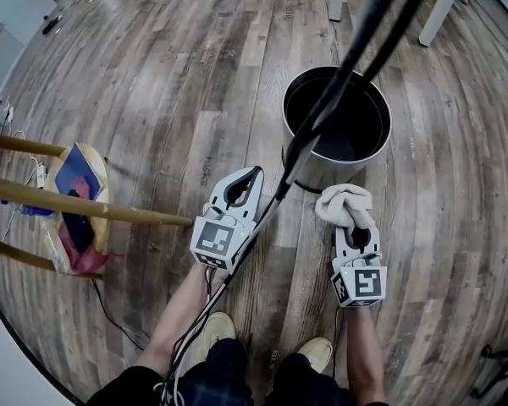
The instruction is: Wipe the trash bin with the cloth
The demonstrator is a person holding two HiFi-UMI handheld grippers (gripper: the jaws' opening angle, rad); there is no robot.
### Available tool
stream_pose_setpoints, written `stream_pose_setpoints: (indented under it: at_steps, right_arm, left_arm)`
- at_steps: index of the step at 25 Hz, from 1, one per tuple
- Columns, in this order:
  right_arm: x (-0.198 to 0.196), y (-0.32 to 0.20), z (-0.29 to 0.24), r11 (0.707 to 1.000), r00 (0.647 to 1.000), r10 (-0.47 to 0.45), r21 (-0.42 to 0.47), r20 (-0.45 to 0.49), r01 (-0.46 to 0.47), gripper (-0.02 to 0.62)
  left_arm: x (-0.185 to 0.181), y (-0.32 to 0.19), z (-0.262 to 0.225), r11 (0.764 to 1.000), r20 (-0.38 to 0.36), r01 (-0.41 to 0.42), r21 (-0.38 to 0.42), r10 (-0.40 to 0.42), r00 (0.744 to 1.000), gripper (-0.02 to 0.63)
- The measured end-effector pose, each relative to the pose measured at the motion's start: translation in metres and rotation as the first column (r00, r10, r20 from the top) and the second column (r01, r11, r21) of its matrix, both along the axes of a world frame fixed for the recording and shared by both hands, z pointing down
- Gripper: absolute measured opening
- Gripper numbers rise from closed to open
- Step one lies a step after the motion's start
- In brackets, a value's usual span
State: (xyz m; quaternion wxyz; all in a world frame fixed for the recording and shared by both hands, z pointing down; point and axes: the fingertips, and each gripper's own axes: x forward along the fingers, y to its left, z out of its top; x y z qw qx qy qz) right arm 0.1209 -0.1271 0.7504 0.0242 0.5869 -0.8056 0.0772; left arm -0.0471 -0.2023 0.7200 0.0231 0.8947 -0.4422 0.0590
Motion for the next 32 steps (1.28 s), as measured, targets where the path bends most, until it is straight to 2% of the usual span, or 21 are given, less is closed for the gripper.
stream_pose_setpoints:
  at_steps: [5, 10, 15, 18, 22, 28, 32]
  right_arm:
    - [-0.060, -0.008, -0.005, 0.994, 0.994, -0.111, 0.014, 0.010, 0.111, 0.095]
    - [-0.127, -0.024, 0.007, 0.969, 0.968, -0.247, 0.002, -0.044, 0.247, 0.095]
    - [-0.157, -0.046, 0.036, 0.953, 0.948, -0.302, -0.057, -0.097, 0.298, 0.095]
    - [-0.155, -0.065, 0.053, 0.960, 0.955, -0.275, -0.091, -0.110, 0.266, 0.095]
    - [-0.132, -0.081, 0.066, 0.976, 0.973, -0.196, -0.117, -0.124, 0.182, 0.095]
    - [-0.090, -0.081, 0.071, 0.990, 0.992, -0.087, -0.121, -0.094, 0.076, 0.095]
    - [-0.063, -0.073, 0.071, 0.993, 0.995, -0.049, -0.112, -0.089, 0.039, 0.095]
  left_arm:
    - [-0.036, 0.005, -0.002, 0.999, 0.004, 0.054, -0.004, -0.054, 0.999, -0.005]
    - [-0.067, 0.002, -0.005, 0.995, 0.000, 0.103, 0.003, -0.103, 0.995, -0.005]
    - [-0.073, 0.000, -0.004, 0.994, -0.007, 0.112, 0.008, -0.112, 0.994, -0.005]
    - [-0.069, -0.001, -0.002, 0.995, -0.005, 0.104, 0.011, -0.104, 0.995, -0.005]
    - [-0.061, -0.002, 0.002, 0.996, -0.007, 0.094, 0.010, -0.094, 0.996, -0.005]
    - [-0.053, -0.003, -0.002, 0.997, -0.004, 0.077, 0.013, -0.077, 0.997, -0.005]
    - [-0.046, -0.002, -0.001, 0.998, -0.005, 0.066, 0.015, -0.066, 0.998, -0.005]
